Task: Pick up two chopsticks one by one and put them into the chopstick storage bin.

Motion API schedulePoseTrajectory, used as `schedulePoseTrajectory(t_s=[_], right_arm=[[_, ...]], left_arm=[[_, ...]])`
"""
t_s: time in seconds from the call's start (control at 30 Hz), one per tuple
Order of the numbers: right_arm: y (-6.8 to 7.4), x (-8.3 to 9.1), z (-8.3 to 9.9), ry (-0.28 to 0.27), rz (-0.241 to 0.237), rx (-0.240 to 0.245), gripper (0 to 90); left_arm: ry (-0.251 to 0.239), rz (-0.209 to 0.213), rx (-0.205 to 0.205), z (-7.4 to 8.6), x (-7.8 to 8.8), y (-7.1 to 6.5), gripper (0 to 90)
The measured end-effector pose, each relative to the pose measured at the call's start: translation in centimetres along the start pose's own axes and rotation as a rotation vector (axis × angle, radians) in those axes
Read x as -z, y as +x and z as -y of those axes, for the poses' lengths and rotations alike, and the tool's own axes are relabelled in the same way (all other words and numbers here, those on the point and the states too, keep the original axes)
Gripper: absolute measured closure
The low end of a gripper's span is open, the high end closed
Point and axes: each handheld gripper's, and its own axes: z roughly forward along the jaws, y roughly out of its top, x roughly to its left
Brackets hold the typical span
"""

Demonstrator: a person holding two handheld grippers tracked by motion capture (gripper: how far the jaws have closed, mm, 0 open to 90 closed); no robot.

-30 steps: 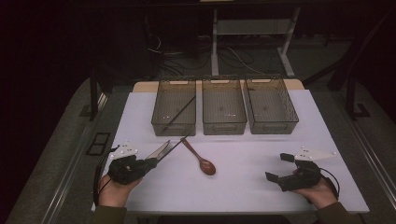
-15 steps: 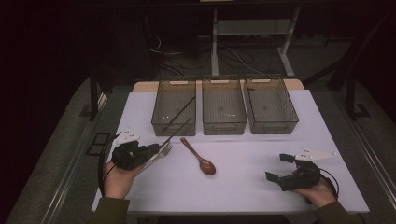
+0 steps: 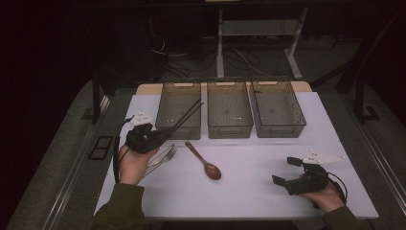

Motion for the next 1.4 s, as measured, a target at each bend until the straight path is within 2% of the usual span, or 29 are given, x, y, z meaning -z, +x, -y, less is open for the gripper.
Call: schedulePoseTrajectory(t_s=[0.43,0.57,0.77,0.87,0.97,1.13,1.27,1.4], right_arm=[[0.0,0.1,0.0,-0.008,0.002,-0.004,0.9],[0.0,0.1,0.0,-0.012,0.000,-0.005,0.9],[0.0,0.2,-0.1,-0.014,-0.001,0.002,0.9],[-0.1,0.2,-0.1,-0.017,-0.002,0.001,0.9],[0.0,0.2,-0.1,-0.018,-0.004,-0.003,0.9],[0.0,0.3,-0.1,-0.021,-0.007,-0.003,0.9],[0.0,0.3,-0.1,-0.024,-0.008,-0.003,0.9],[0.0,0.4,-0.1,-0.027,-0.008,-0.004,0.9]], left_arm=[[0.009,-0.054,0.005,-4.0,-2.1,1.6,85.7],[0.024,-0.072,0.004,-5.0,-3.1,2.2,85.7],[0.056,-0.108,0.023,-6.0,-5.0,3.4,85.7],[0.068,-0.131,0.044,-6.2,-5.9,4.2,85.7],[0.079,-0.137,0.061,-6.3,-6.7,5.1,85.6],[0.104,-0.156,0.098,-5.8,-8.5,6.3,85.6],[0.173,-0.187,0.109,-5.1,-9.9,7.3,85.6],[0.205,-0.210,0.111,-4.7,-11.1,8.1,85.5]])
